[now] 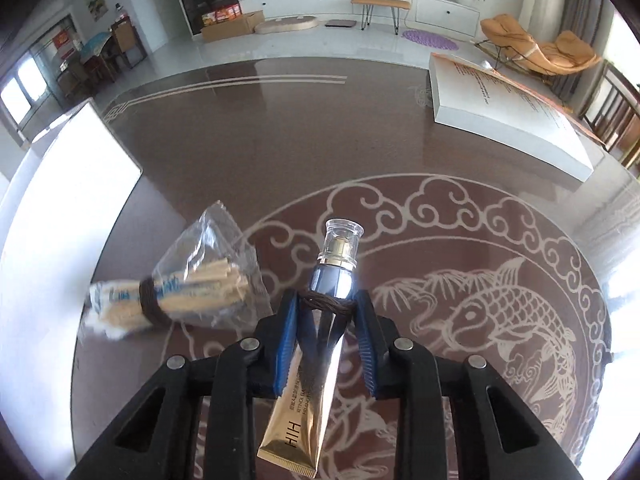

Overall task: Organize objects
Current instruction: 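Grasp the silver HH tube at its middle with the right gripper, then lift the silver tube off the table with the right gripper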

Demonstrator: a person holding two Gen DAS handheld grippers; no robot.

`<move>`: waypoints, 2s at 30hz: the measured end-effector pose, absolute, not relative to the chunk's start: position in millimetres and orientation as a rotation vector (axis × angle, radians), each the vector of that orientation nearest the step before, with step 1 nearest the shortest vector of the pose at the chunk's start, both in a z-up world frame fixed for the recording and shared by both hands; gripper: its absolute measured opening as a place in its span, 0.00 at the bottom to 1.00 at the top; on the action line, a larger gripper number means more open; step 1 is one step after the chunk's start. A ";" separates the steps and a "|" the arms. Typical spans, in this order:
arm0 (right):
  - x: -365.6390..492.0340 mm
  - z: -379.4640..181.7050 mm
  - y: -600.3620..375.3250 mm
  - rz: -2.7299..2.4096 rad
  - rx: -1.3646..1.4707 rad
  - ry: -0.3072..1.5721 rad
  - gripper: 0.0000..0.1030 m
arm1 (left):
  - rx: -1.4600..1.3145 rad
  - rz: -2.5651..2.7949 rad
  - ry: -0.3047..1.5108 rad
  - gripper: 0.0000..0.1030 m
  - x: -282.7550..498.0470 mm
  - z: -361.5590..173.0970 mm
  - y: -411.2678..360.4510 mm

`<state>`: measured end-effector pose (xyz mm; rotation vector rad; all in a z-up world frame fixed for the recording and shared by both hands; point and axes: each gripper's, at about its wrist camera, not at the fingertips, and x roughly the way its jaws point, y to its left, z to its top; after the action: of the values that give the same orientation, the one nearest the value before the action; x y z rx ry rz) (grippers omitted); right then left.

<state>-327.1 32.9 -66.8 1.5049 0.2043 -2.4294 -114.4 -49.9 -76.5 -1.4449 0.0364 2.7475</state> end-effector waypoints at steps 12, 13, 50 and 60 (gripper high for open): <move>-172.8 -71.9 178.8 -2.482 1.384 0.385 0.28 | -1.445 2.748 0.037 1.00 -113.8 -76.4 -50.0; -161.1 -71.3 187.1 -2.501 1.367 0.378 0.28 | -1.445 2.748 0.037 1.00 -113.9 -76.5 -50.0; -116.3 -80.7 229.9 -2.659 1.350 0.140 0.95 | -1.444 2.749 0.037 1.00 -114.4 -76.5 -50.1; -116.3 -81.9 228.7 -2.650 1.356 0.145 0.99 | -1.444 2.749 0.037 1.00 -114.5 -76.5 -50.0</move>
<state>-116.3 228.7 -81.9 1.3564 0.1453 -2.6499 -114.5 -50.0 -76.5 -1.4438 0.0366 2.7490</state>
